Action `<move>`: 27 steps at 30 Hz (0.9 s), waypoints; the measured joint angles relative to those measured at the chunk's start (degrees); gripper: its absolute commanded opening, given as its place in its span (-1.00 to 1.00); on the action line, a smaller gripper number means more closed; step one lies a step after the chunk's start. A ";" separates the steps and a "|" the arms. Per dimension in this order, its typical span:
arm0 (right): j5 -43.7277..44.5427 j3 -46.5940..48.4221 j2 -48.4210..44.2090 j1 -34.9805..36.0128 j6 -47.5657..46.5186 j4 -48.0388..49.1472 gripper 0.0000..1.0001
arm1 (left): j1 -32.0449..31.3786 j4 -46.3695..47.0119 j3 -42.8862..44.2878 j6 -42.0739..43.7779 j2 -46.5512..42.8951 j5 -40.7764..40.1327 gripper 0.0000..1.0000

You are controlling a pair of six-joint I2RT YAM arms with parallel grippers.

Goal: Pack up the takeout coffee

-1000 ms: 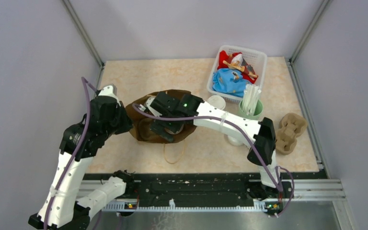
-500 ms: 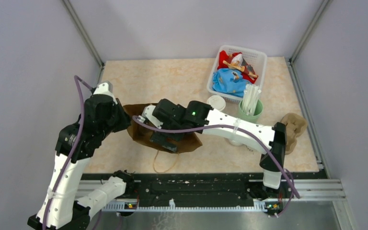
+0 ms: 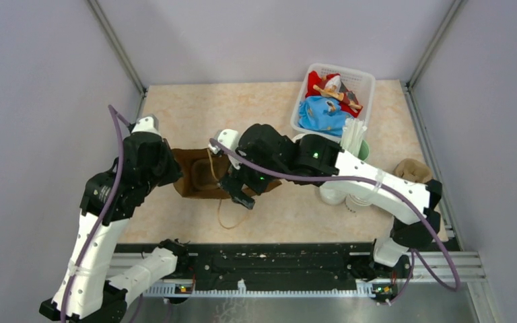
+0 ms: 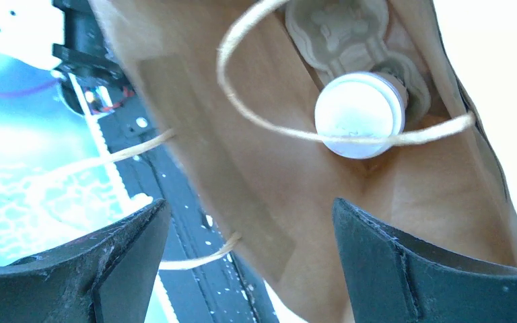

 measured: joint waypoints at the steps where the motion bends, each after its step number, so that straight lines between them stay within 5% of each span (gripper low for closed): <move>1: -0.48 0.13 -0.68 0.00 0.50 0.48 0.79 | 0.00 -0.28 -0.04 0.00 -0.02 -0.13 -1.00; 8: -3.04 5.07 -6.54 0.02 4.61 7.19 0.97 | -0.02 -1.40 -0.33 0.17 -0.02 -0.94 -1.00; 12: 5.73 9.53 -10.40 -0.83 6.91 9.88 0.97 | 0.00 -1.97 -0.35 0.20 -0.02 -1.29 -1.00; 19: 20.17 11.80 -8.55 -26.67 13.27 1.75 0.97 | 0.00 -3.61 -0.35 0.22 -0.15 -1.42 -1.00; 27: 14.01 6.91 10.01 -36.59 14.19 -6.56 0.97 | -0.02 -4.13 -0.33 0.81 -0.02 -1.40 -1.00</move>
